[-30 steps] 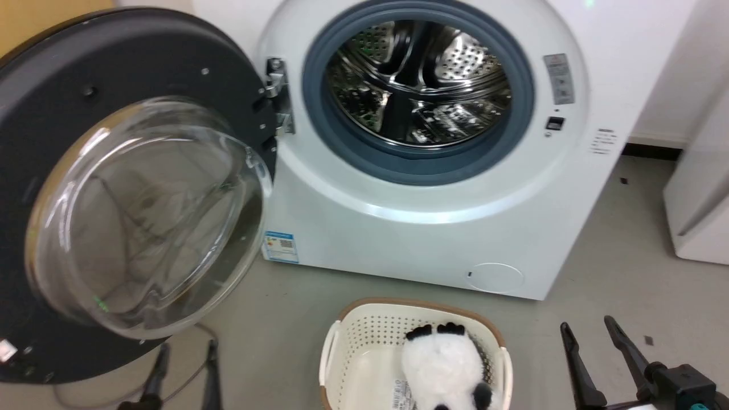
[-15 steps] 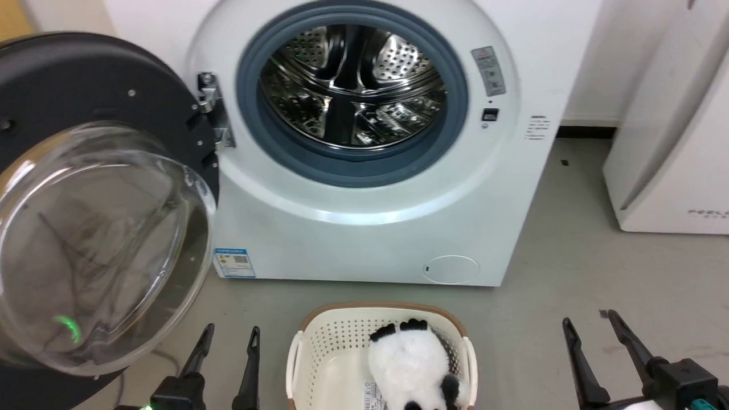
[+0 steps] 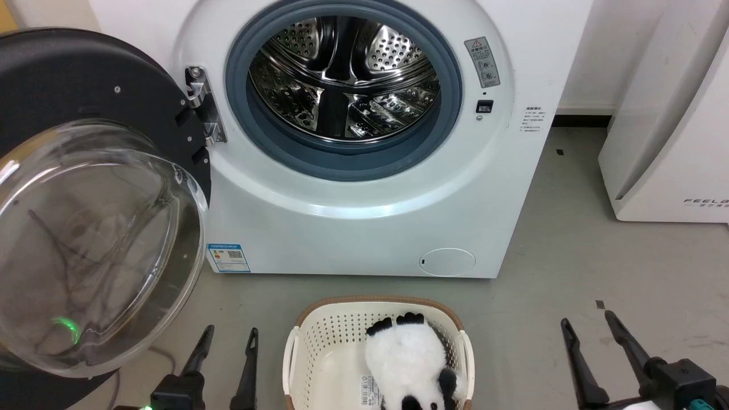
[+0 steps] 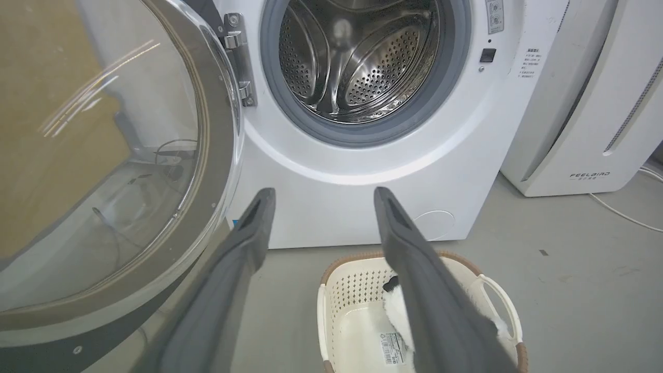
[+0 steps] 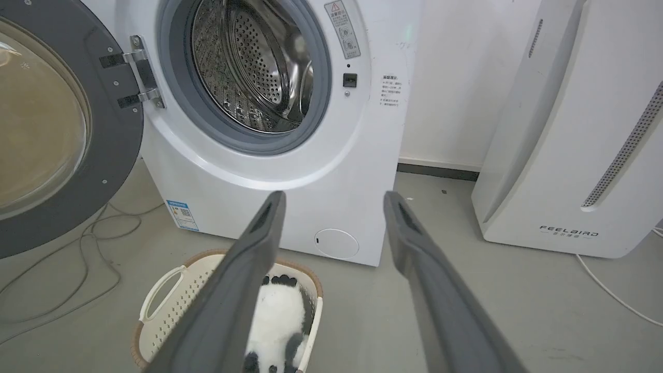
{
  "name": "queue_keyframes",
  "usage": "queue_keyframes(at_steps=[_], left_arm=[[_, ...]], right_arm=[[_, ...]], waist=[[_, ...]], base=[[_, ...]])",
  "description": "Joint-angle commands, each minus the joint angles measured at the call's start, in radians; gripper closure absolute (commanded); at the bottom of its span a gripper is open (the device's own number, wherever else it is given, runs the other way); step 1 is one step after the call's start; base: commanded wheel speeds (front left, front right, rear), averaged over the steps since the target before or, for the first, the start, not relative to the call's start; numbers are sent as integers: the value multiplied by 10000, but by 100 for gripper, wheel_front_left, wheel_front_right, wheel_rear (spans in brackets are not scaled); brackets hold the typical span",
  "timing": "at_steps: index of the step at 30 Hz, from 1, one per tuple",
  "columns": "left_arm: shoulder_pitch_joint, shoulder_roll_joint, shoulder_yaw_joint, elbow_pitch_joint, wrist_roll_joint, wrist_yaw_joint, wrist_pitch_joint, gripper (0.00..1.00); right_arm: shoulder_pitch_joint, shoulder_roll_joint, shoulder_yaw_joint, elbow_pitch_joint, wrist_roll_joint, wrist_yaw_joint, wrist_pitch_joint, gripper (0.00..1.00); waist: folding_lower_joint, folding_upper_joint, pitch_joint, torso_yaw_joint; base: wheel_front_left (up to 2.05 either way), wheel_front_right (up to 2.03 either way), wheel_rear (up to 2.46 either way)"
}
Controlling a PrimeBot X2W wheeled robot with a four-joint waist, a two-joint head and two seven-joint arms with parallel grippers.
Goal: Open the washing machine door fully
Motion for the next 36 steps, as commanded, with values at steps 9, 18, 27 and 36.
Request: queue_keyframes(at_steps=[9,18,27,36], left_arm=[[-56,-33,45,-44,42,13,115,100],[-138,-63,89,-105,102,31,254,100],[-211,-90,128,-159,154,48,378,100],[-292,-120,172,-221,214,66,517,100]], right_arm=[[-82,1,21,40,-28,0,42,100],[-194,3,53,95,-59,1,100,100],[-294,5,81,143,-87,1,151,100],[-407,6,113,197,-118,2,210,100]], waist=[[0,0,6,-18],[0,0,10,-41],[0,0,15,-61],[0,0,19,-83]], base=[[0,0,0],[0,0,0],[0,0,0],[0,0,0]])
